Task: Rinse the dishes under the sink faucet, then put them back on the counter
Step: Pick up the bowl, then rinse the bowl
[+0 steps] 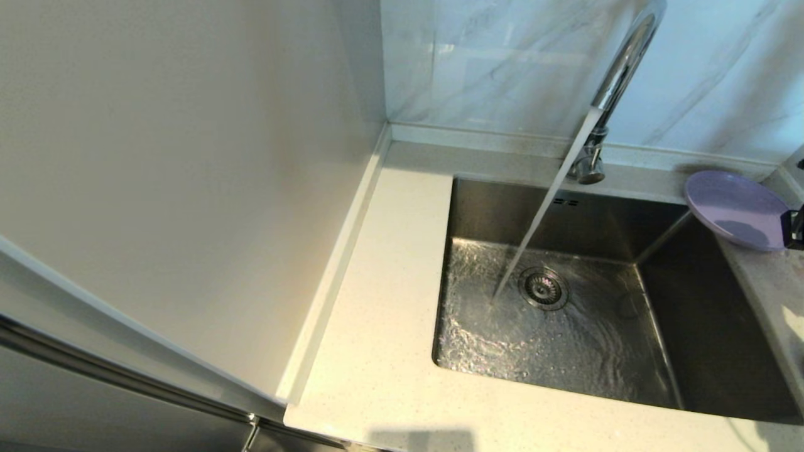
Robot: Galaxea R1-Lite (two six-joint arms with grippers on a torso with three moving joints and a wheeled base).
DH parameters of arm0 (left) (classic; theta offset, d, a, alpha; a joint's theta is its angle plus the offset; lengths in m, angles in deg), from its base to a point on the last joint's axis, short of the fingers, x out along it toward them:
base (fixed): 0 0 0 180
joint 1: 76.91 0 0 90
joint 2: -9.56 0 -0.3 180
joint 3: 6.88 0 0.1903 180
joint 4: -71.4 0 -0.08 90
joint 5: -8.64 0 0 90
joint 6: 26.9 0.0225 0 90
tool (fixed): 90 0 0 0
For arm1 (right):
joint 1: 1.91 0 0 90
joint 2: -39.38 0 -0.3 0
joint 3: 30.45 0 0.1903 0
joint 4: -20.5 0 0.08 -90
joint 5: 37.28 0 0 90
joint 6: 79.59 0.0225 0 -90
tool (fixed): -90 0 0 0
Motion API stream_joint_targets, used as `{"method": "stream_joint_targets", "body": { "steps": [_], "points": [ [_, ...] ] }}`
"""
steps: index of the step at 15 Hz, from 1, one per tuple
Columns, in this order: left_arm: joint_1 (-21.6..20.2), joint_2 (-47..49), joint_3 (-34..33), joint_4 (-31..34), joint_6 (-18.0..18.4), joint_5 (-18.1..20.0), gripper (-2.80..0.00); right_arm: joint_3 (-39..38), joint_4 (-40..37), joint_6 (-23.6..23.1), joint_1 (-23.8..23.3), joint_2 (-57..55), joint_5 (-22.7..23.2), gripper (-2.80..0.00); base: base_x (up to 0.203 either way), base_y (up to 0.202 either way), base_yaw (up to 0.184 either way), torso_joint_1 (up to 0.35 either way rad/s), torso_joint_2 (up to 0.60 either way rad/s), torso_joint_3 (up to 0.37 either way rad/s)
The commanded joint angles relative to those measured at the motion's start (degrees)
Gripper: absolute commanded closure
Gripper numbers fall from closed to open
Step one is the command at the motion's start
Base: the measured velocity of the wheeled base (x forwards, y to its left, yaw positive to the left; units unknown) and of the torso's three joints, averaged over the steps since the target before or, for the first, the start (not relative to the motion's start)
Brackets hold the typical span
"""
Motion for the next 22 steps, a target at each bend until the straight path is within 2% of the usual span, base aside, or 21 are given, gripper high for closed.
{"method": "stream_joint_targets", "body": {
  "steps": [1, 2, 3, 4, 5, 7, 10, 12, 14, 16, 17, 20, 22],
  "points": [
    [0.00, 0.00, 0.00, 0.00, 0.00, 0.06, 0.00, -2.12, -0.21, 0.04, 0.00, 7.30, 6.04, 0.00, 0.000, 0.000, 0.000, 0.000, 0.00, 0.000],
    [0.00, 0.00, 0.00, 0.00, 0.00, -0.01, 0.00, -3.61, -0.21, -0.36, 0.07, 9.98, 9.40, 0.00, 0.000, 0.000, 0.000, 0.000, 0.00, 0.000],
    [0.00, 0.00, 0.00, 0.00, 0.00, 0.08, 0.00, -4.85, -0.27, -2.16, 0.31, 11.98, 14.98, 0.00, 0.000, 0.000, 0.000, 0.000, 0.00, 0.000],
    [0.00, 0.00, 0.00, 0.00, 0.00, 0.08, 0.00, -6.27, -0.47, -5.32, 1.37, 13.92, 19.37, 0.00, 0.000, 0.000, 0.000, 0.000, 0.00, 0.000],
    [0.00, 0.00, 0.00, 0.00, 0.00, 0.01, 0.00, -8.13, -0.94, -8.63, 3.93, 15.53, 21.79, 0.00, 0.000, 0.000, 0.000, 0.000, 0.00, 0.000],
    [0.00, 0.00, 0.00, 0.00, 0.00, -0.01, 0.00, -8.80, -7.41, -17.89, 8.40, 16.24, 24.11, 0.00, 0.000, 0.000, 0.000, 0.000, 0.00, 0.000],
    [0.00, 0.00, 0.00, 0.00, 0.00, -0.01, 0.00, 0.69, -22.19, -26.06, 16.39, 14.75, 24.67, 0.00, 0.000, 0.000, 0.000, 0.000, 0.00, 0.000],
    [0.00, 0.00, 0.00, 0.00, 0.00, -0.01, 0.00, 3.88, -26.66, -39.56, 19.11, 13.38, 24.72, 0.00, 0.000, 0.000, 0.000, 0.000, 0.00, 0.000],
    [0.00, 0.00, 0.00, 0.00, 0.00, -0.01, 0.00, 5.59, -27.31, -49.01, 20.84, 13.16, 26.83, 0.00, 0.000, 0.000, 0.000, 0.000, 0.00, 0.000],
    [0.00, 0.00, 0.00, 0.00, 0.00, -0.01, 0.00, 5.40, -28.18, -53.15, 22.79, 13.12, 35.96, 0.00, 0.000, 0.000, 0.000, 0.000, 0.00, 0.000],
    [0.00, 0.00, 0.00, 0.00, 0.00, -0.01, 0.00, 5.45, -28.74, -55.25, 24.66, 12.96, 38.06, 0.00, 0.000, 0.000, 0.000, 0.000, 0.00, 0.000],
    [0.00, 0.00, 0.00, 0.00, 0.00, 0.06, 0.00, 6.05, -28.62, -55.79, 30.73, 10.14, 40.44, 0.00, 0.000, 0.000, 0.000, 0.000, 0.00, 0.000],
    [0.00, 0.00, 0.00, 0.00, 0.00, -0.01, 0.00, 7.04, -28.21, -54.48, 32.90, 7.80, 40.98, 0.00, 0.000, 0.000, 0.000, 0.000, 0.00, 0.000]
  ]
}}
